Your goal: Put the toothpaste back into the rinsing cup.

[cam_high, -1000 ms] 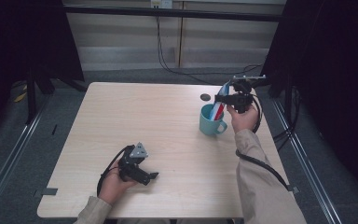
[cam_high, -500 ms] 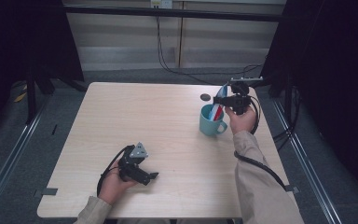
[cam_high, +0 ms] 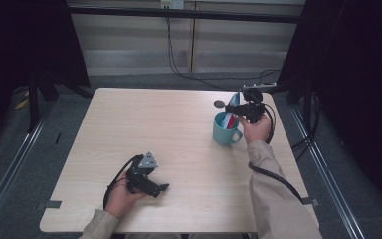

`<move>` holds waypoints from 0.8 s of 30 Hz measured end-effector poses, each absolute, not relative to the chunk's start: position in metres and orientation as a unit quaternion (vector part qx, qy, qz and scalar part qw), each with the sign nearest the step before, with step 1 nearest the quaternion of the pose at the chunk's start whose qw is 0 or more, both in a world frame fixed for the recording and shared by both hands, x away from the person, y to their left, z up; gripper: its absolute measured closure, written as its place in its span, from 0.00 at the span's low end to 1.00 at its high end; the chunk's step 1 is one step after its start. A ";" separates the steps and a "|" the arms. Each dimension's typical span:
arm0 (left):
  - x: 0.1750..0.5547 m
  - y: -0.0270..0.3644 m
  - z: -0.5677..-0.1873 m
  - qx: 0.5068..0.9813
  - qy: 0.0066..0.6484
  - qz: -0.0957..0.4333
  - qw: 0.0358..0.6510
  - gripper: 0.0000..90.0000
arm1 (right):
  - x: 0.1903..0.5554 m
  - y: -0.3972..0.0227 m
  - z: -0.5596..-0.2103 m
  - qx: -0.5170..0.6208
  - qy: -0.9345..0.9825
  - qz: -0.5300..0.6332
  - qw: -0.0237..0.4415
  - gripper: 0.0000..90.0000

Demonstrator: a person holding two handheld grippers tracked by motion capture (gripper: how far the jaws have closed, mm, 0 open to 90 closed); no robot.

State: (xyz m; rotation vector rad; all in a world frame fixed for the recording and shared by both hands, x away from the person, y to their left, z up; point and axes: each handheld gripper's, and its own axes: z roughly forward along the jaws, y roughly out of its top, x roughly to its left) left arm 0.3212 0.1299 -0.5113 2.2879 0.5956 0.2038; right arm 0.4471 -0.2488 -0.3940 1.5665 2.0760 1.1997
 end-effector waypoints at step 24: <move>0.321 0.130 -0.511 0.894 0.233 0.080 0.376 0.01 | 0.443 -0.259 -0.395 0.548 0.712 0.415 0.140 0.77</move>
